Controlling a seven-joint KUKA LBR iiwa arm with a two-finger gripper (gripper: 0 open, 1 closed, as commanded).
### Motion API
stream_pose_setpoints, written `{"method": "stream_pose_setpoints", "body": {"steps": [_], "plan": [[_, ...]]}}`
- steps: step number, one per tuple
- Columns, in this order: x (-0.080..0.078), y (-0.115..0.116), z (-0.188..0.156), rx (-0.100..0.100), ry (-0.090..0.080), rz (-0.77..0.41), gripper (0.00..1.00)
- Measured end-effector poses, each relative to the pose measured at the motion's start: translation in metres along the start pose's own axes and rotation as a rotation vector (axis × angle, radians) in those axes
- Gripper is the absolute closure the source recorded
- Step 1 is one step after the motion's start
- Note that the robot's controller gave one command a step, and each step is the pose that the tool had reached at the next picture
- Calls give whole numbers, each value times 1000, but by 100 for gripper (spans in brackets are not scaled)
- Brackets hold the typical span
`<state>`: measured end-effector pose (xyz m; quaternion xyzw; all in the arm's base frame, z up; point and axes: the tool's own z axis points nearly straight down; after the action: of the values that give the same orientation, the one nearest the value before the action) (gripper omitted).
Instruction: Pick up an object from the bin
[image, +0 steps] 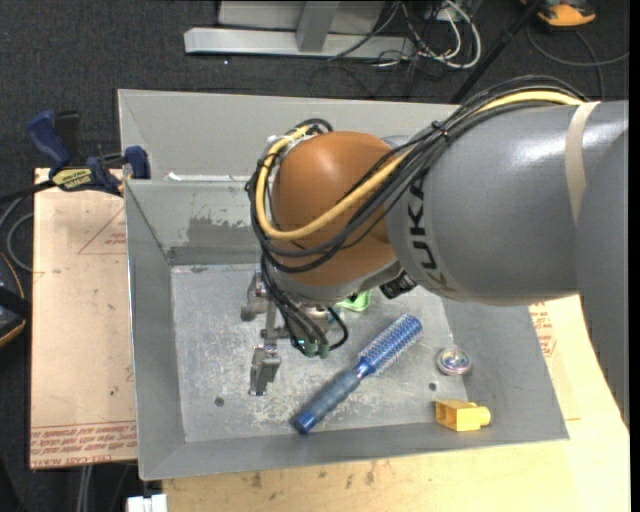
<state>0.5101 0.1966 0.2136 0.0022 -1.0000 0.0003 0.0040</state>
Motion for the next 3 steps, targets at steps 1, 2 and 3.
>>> {"method": "stream_pose_setpoints", "body": {"steps": [1, 2, 3], "plan": [[13, -82, 75, 4, 1, 12, 0], [21, -126, 136, -4, -38, -314, 0], [25, -126, 137, -3, -25, -315, 100]]}}
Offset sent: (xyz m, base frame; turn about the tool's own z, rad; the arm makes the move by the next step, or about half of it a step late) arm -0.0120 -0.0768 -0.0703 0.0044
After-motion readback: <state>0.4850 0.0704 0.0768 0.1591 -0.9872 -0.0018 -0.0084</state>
